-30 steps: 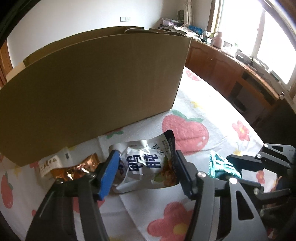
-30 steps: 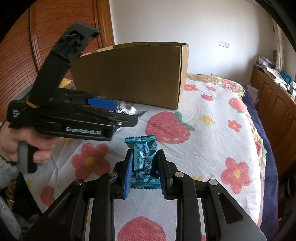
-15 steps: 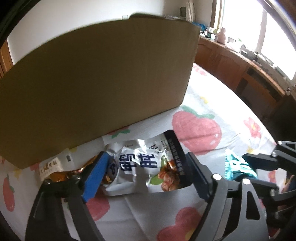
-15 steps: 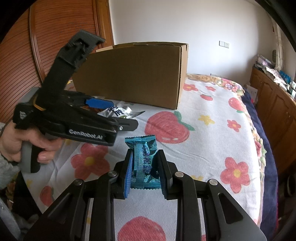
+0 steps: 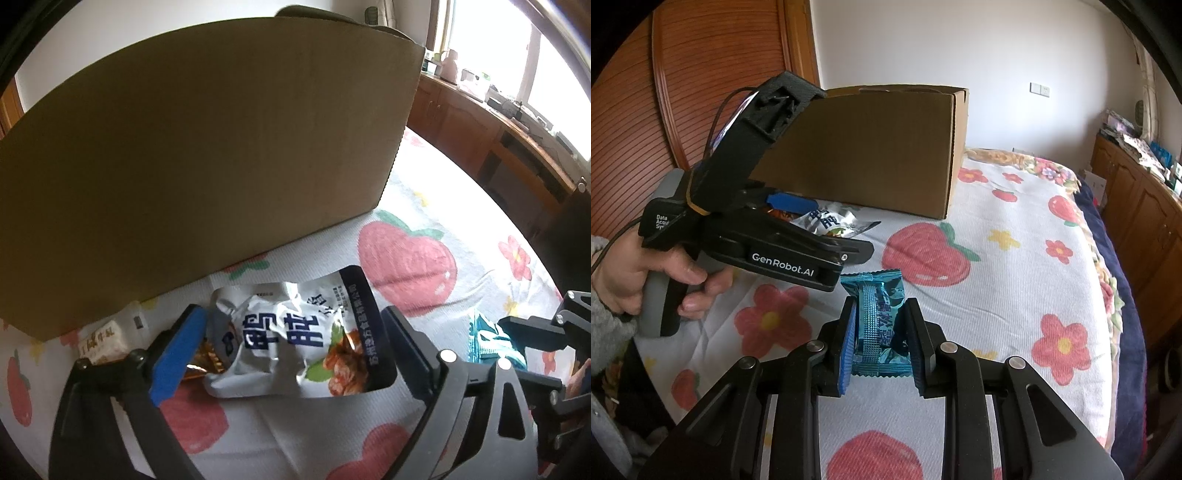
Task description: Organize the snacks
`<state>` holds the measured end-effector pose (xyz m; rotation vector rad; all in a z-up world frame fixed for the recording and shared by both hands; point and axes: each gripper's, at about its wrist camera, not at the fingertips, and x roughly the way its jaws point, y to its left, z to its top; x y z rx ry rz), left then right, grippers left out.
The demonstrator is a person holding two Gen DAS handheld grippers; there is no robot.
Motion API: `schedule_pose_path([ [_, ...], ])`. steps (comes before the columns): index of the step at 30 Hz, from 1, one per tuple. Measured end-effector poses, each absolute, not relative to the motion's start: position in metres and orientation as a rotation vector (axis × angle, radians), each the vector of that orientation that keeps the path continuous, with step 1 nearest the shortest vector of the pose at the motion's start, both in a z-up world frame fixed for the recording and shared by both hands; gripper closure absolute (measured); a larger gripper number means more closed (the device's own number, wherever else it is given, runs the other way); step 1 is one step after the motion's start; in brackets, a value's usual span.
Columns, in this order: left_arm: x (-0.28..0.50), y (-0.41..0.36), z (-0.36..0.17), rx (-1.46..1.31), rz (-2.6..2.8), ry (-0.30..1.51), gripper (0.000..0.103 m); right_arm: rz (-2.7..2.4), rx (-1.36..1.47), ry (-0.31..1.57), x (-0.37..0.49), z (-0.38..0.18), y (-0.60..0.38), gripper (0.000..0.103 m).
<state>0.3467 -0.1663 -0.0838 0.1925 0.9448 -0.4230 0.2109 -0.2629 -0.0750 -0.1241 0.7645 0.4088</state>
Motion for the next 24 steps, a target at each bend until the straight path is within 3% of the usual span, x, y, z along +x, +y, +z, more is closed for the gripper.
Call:
schedule_pose_path([
  [18, 0.343, -0.161, -0.086, 0.206, -0.412, 0.964, 0.003, 0.411, -0.126, 0.763, 0.211, -0.075, -0.262, 0.079],
  [20, 0.339, -0.161, -0.085, 0.201, -0.418, 0.961, 0.009, 0.411, -0.126, 0.763, 0.211, -0.075, -0.262, 0.079],
  [22, 0.333, -0.161, -0.083, 0.205, -0.427, 0.938, 0.022, 0.410, -0.126, 0.763, 0.211, -0.075, -0.262, 0.079],
  [24, 0.330, -0.160, -0.083, 0.203, -0.434, 0.940, 0.025, 0.411, -0.126, 0.763, 0.211, -0.075, -0.262, 0.079],
])
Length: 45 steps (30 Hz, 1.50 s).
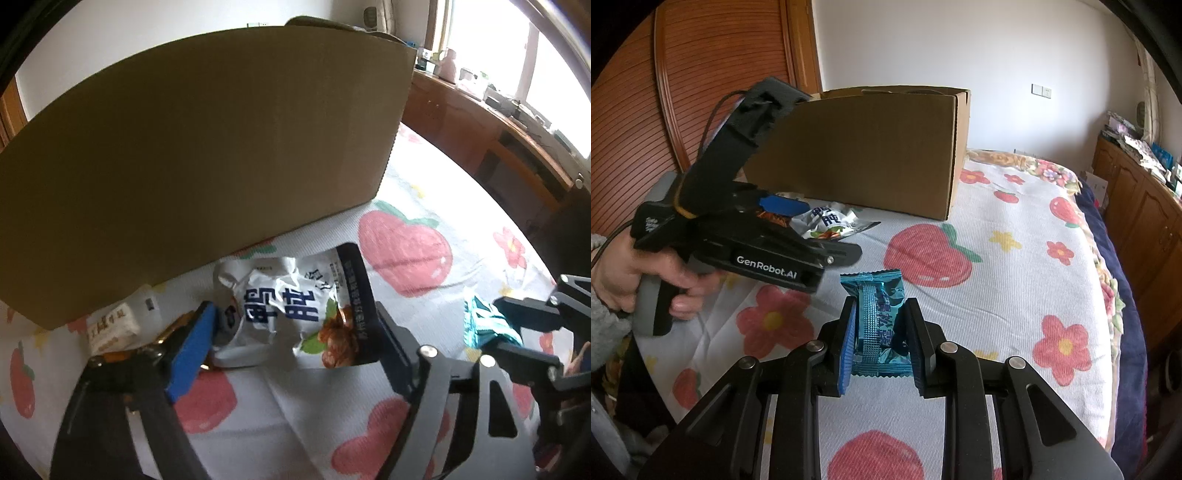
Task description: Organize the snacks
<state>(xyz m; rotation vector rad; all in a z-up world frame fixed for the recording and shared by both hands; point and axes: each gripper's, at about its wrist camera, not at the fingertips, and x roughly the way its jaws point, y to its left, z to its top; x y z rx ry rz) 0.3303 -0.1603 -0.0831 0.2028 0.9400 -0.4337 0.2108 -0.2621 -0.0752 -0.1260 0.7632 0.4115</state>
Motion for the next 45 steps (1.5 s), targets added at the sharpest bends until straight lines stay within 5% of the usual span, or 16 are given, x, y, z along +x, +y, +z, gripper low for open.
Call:
schedule_pose_path([
  [2, 0.326, -0.154, -0.078, 0.197, -0.428, 0.914, 0.039, 0.411, -0.127, 0.764, 0.211, -0.075, -0.262, 0.079],
  [33, 0.259, -0.103, -0.032, 0.142, -0.470, 0.783, 0.038, 0.380, -0.131, 0.756, 0.210, -0.075, -0.261, 0.079],
  [45, 0.265, -0.078, 0.017, 0.122, -0.451, 0.676, 0.038, 0.392, -0.106, 0.691, 0.218, -0.030, -0.262, 0.079],
])
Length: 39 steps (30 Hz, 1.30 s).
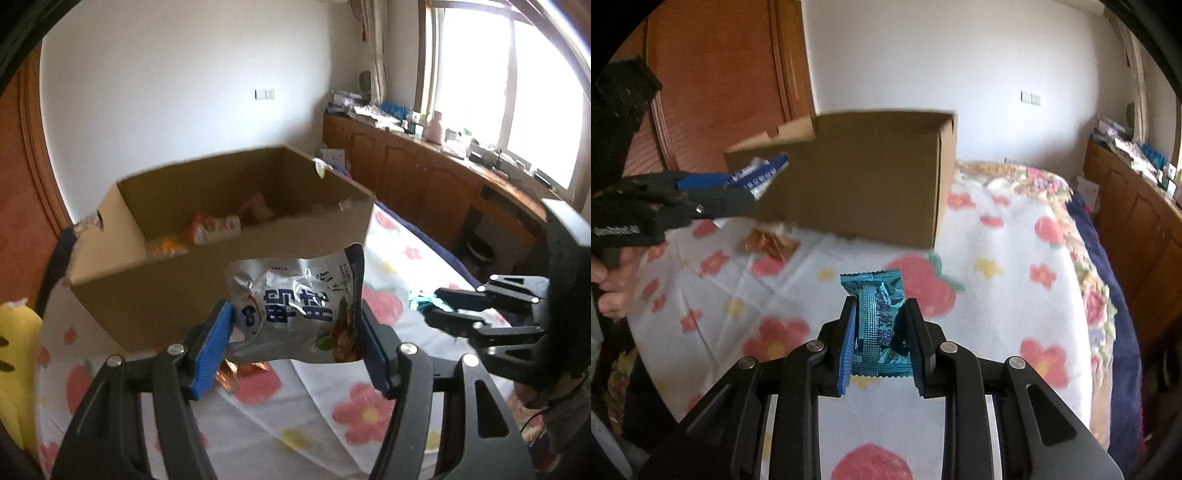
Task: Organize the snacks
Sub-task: 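Lift the duck-neck bag and teal bar and carry both over the box, then open both grippers to drop the packets into the box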
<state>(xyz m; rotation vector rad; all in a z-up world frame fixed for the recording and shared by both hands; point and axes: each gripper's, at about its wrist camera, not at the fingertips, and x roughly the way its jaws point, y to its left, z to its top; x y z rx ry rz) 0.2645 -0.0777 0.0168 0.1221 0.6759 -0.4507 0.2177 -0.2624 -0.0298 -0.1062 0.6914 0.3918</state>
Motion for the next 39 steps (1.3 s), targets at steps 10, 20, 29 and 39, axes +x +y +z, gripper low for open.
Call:
schedule_pose_path([
  [10, 0.321, -0.051, 0.067, 0.101, -0.406, 0.594, 0.038, 0.436, -0.102, 0.557, 0.263, 0.045, -0.246, 0.079],
  [20, 0.386, -0.030, 0.044, 0.051, -0.362, 0.636, 0.038, 0.459, -0.077, 0.580, 0.328, 0.047, -0.220, 0.079],
  [29, 0.398, -0.027, 0.020, 0.035, -0.359, 0.655, 0.034, 0.423, -0.073, 0.618, 0.358, 0.029, -0.209, 0.079],
  [39, 0.393, -0.025, 0.014, 0.023, -0.342, 0.654, 0.024, 0.364, -0.070, 0.638, 0.358, 0.025, -0.210, 0.063],
])
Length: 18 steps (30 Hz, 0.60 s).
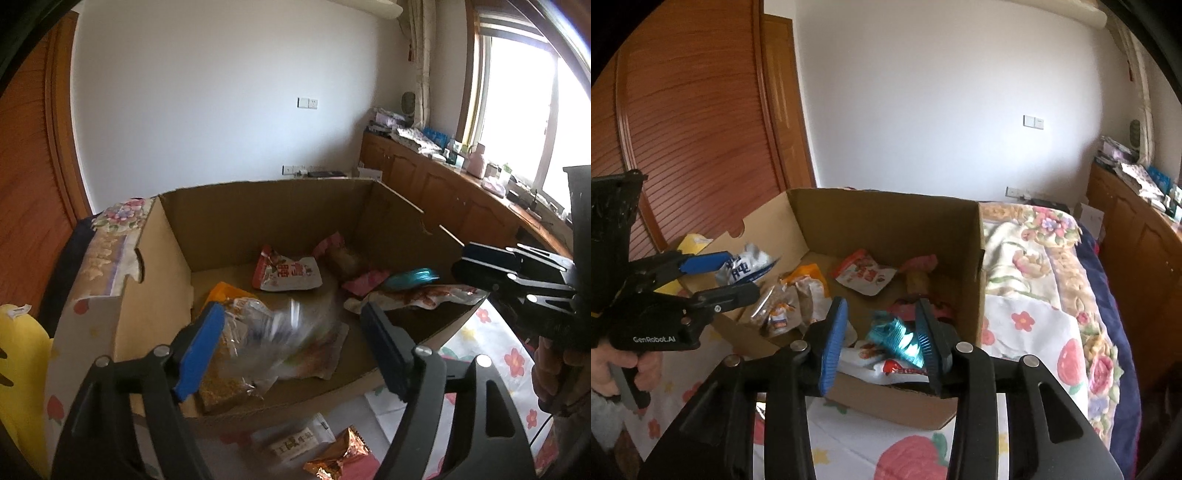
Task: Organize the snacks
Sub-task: 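Open both grippers to drop the packets into the box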
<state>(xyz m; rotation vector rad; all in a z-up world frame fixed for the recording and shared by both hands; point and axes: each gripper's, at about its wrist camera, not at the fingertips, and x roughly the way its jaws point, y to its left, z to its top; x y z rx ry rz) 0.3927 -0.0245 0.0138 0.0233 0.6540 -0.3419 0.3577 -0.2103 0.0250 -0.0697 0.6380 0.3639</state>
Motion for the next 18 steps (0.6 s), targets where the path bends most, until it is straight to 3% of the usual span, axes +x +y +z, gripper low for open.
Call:
schedule_pose_path([
  [18, 0.358, -0.013, 0.028, 0.023, -0.314, 0.595, 0.020, 0.412, -0.069, 0.599, 0.313, 0.040, -0.200, 0.062],
])
